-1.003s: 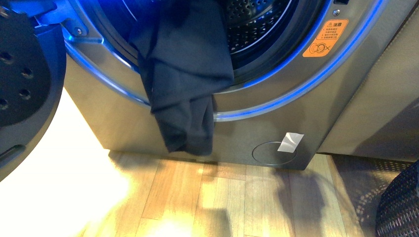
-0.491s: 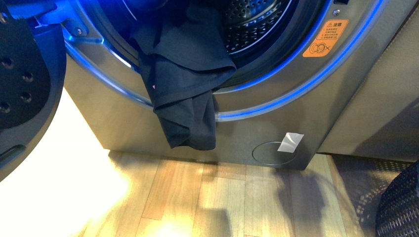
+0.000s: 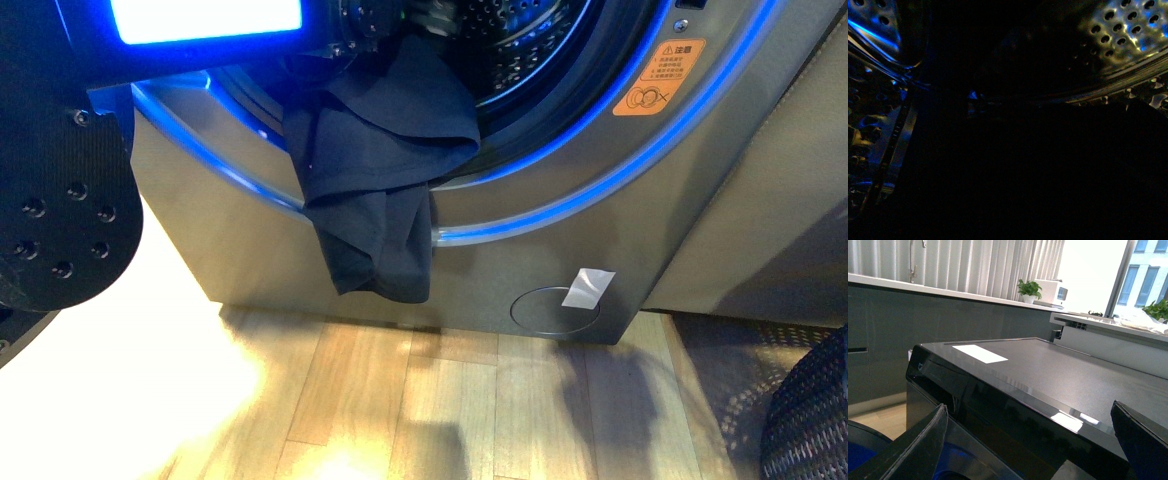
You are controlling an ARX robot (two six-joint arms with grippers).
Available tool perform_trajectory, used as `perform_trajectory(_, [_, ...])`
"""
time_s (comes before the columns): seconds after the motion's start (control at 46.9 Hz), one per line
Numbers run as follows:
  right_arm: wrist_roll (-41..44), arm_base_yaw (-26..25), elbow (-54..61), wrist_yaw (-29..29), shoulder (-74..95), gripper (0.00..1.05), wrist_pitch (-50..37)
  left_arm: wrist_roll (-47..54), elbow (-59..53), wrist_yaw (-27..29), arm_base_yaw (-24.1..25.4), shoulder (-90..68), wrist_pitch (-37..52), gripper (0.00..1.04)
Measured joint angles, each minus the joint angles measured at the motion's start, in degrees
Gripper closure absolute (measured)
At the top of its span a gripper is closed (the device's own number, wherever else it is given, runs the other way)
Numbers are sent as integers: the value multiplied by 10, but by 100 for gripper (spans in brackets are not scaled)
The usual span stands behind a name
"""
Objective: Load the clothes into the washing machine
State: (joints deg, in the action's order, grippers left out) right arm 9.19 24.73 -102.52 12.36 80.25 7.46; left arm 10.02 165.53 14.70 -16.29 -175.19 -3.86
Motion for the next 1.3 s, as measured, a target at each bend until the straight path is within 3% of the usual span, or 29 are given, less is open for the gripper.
perform_trajectory(0.085, [0,0,0,0,0,7,0,-6,-66,-2,0,32,32,5])
perform_trajectory(0.32, [0,0,0,0,0,7,0,-17,-403,-14,-4,228,178,7])
perform_trajectory(0.747, [0,0,0,0,0,7,0,-24,-890,-19,-34,483,438,6])
perform_trajectory(0.981, [0,0,0,0,0,7,0,-21,-1053,-42,-50,621,522,7])
perform_trajectory(1.301, [0,0,0,0,0,7,0,-33,-1267,-89,-69,817,569,7])
